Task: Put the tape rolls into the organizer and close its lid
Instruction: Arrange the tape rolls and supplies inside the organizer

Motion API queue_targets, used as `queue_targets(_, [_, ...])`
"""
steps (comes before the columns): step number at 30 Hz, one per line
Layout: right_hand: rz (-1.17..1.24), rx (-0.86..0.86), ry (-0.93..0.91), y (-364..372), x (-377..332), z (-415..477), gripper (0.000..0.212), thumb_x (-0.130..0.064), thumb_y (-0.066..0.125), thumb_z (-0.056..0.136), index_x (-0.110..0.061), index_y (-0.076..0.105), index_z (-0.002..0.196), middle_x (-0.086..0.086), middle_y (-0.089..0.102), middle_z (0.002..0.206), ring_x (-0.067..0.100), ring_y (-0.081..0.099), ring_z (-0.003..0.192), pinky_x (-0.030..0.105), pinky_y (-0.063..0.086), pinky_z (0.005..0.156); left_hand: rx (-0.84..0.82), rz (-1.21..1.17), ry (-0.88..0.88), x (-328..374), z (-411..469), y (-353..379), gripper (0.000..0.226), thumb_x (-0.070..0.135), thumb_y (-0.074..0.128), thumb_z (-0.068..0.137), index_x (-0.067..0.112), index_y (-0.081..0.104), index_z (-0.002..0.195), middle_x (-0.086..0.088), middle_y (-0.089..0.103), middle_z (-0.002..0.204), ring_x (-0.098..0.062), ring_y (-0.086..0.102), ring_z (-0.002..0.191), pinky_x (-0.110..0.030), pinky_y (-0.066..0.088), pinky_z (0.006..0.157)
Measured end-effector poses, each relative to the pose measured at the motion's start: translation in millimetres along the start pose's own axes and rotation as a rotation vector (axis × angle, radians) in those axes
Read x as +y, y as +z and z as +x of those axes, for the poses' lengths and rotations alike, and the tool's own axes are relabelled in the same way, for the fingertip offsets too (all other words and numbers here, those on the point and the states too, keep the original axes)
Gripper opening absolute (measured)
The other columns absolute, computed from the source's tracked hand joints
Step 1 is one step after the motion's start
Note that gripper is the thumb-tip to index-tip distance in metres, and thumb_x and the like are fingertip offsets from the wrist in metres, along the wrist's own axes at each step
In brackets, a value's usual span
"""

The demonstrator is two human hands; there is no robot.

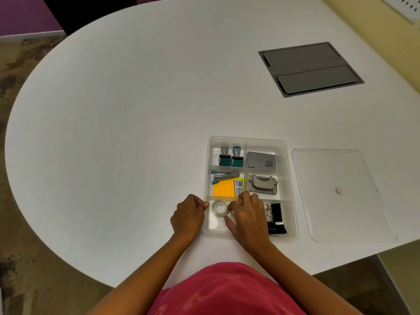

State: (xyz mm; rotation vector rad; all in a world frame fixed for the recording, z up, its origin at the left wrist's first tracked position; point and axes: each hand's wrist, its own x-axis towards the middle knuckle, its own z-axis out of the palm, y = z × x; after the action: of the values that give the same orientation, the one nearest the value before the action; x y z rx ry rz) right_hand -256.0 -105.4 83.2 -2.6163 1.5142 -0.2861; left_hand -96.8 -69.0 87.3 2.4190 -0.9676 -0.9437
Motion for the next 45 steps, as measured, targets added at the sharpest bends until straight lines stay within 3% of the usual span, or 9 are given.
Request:
queue_targets(3, [0.030, -0.025, -0.147, 10, -7, -8, 0.016, -0.011, 0.082, 0.056, -0.016, 0.074, 0.068, 0.006, 0.056, 0.085, 0.023, 0.045, 0.084, 0.034, 0.043, 0.066, 0.004, 0.008, 0.007, 0, 0, 0, 0.023, 0.041, 0.056, 0.090, 0.021, 0.061, 0.098, 0.002, 0.068, 0.100, -0.019, 0.063, 0.094, -0.027, 0.040, 0.072])
queue_targets(6, [-0.053, -0.116, -0.165, 22, -7, -12, 0.020, -0.011, 0.087, 0.044, -0.020, 0.075, 0.058, 0.007, 0.060, 0.090, 0.025, 0.042, 0.090, 0.036, 0.042, 0.070, 0.006, 0.011, 0.013, 0, -1, 0, 0.024, 0.042, 0.055, 0.090, 0.020, 0.061, 0.099, 0.002, 0.068, 0.100, -0.019, 0.063, 0.093, -0.027, 0.040, 0.071])
queue_targets(16, [-0.031, -0.162, -0.076, 25, -8, -2, 0.015, -0.008, 0.084, 0.055, -0.014, 0.074, 0.065, 0.007, 0.057, 0.087, 0.026, 0.051, 0.083, 0.035, 0.041, 0.064, 0.003, 0.017, 0.014, 0, -1, 0, 0.024, 0.041, 0.055, 0.090, 0.020, 0.061, 0.099, 0.003, 0.068, 0.100, -0.019, 0.063, 0.093, -0.027, 0.039, 0.071])
queue_targets(21, [0.142, -0.016, -0.081, 6, -6, -5, 0.022, 0.002, 0.079, 0.056, -0.012, 0.072, 0.072, 0.008, 0.055, 0.084, 0.022, 0.039, 0.084, 0.035, 0.042, 0.062, 0.006, 0.023, 0.014, -1, 0, 1, 0.023, 0.042, 0.055, 0.090, 0.021, 0.060, 0.097, 0.003, 0.068, 0.099, -0.019, 0.063, 0.092, -0.027, 0.041, 0.072])
queue_targets(24, [0.181, 0.112, -0.027, -14, 4, -6, 0.009, -0.002, 0.063, 0.071, -0.009, 0.068, 0.074, 0.009, 0.055, 0.081, 0.020, 0.039, 0.081, 0.029, 0.035, 0.063, 0.009, 0.022, 0.016, -1, 0, 1, 0.024, 0.043, 0.054, 0.090, 0.021, 0.060, 0.097, 0.004, 0.068, 0.098, -0.019, 0.063, 0.092, -0.028, 0.040, 0.072])
queue_targets(26, [0.169, 0.147, 0.031, -23, 15, -8, 0.013, 0.004, 0.065, 0.069, -0.008, 0.067, 0.074, 0.008, 0.053, 0.079, 0.022, 0.043, 0.077, 0.030, 0.034, 0.061, 0.014, 0.022, 0.018, -1, 0, 2, 0.025, 0.042, 0.054, 0.090, 0.020, 0.061, 0.098, 0.003, 0.068, 0.099, -0.018, 0.063, 0.092, -0.027, 0.039, 0.070])
queue_targets(34, [0.044, -0.080, -0.068, -11, 15, -7, 0.047, 0.000, 0.078, 0.053, -0.023, 0.073, 0.094, 0.010, 0.052, 0.100, 0.026, 0.043, 0.087, 0.034, 0.038, 0.066, 0.033, 0.027, 0.008, 1, -4, 2, 0.027, 0.042, 0.054, 0.091, 0.018, 0.061, 0.101, 0.000, 0.068, 0.102, -0.019, 0.061, 0.094, -0.028, 0.036, 0.069])
queue_targets(45, [-0.143, -0.198, -0.149, 3, -4, 16, 0.028, -0.010, 0.084, 0.050, -0.026, 0.075, 0.072, 0.011, 0.056, 0.094, 0.030, 0.054, 0.083, 0.037, 0.044, 0.067, 0.043, 0.075, 0.003, 5, -9, 0, 0.031, 0.042, 0.053, 0.091, 0.016, 0.061, 0.104, -0.003, 0.068, 0.105, -0.021, 0.062, 0.095, -0.026, 0.037, 0.069])
